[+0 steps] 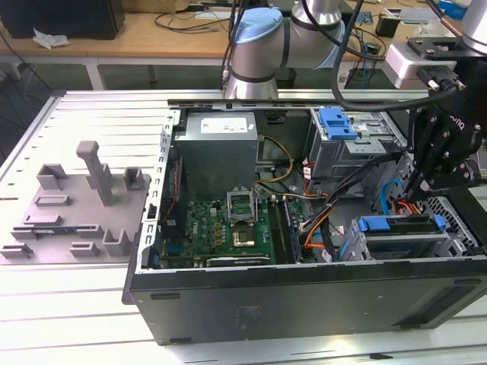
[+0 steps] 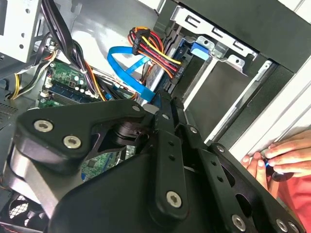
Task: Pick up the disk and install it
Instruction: 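Insert the second disk wire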
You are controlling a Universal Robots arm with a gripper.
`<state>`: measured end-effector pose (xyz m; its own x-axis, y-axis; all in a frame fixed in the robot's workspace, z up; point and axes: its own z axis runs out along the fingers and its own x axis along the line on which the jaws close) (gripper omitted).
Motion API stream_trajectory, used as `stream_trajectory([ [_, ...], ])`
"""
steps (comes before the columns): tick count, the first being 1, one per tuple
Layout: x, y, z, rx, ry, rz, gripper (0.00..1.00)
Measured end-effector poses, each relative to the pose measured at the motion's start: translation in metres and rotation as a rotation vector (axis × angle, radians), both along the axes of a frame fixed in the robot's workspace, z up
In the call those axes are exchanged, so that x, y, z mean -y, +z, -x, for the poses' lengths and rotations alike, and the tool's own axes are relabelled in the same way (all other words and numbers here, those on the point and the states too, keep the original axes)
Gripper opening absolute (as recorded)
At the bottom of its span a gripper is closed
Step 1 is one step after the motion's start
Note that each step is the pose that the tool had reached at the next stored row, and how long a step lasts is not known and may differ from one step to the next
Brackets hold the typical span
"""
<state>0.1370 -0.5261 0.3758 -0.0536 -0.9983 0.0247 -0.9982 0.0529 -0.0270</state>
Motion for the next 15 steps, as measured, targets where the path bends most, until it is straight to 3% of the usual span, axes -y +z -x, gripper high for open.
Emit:
stream_trajectory([
  [15, 0.0042, -0.003, -0.0013, 0.0, 0.0, -0.0031, 0.16],
])
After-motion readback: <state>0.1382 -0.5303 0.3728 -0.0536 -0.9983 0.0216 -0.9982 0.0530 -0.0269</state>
